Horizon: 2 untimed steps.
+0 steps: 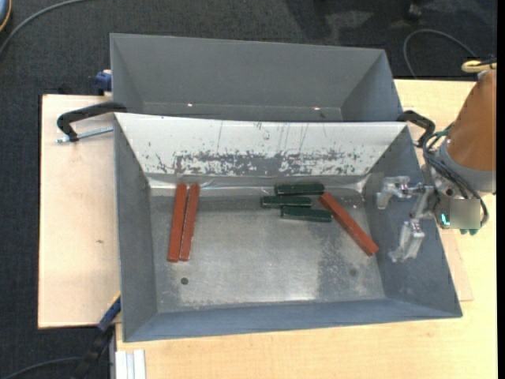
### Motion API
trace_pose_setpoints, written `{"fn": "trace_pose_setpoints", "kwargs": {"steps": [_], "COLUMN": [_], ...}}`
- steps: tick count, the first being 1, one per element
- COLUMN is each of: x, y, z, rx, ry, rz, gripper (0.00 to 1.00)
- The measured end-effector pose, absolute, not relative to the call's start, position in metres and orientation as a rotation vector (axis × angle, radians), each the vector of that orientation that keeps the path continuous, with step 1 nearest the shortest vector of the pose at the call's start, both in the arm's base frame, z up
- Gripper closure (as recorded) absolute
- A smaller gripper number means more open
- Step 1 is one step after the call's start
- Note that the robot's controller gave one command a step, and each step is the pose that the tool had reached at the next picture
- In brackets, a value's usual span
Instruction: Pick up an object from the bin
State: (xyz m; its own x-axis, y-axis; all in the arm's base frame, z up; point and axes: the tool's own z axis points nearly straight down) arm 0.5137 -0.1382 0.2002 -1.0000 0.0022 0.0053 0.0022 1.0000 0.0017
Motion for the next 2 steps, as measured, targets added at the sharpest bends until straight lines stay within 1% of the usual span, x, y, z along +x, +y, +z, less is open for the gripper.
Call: {"fn": "trace_pose_setpoints", "kwargs": {"steps": [1, 2], "x": [0.554, 0.555], "y": [-0.154, -0.13], "z": [0.067, 0.102], "rx": [-0.426, -0.631], "ry": [-3.109, -3.085], "rz": [-0.003, -0.003], "gripper": [0.0, 0.0]}}
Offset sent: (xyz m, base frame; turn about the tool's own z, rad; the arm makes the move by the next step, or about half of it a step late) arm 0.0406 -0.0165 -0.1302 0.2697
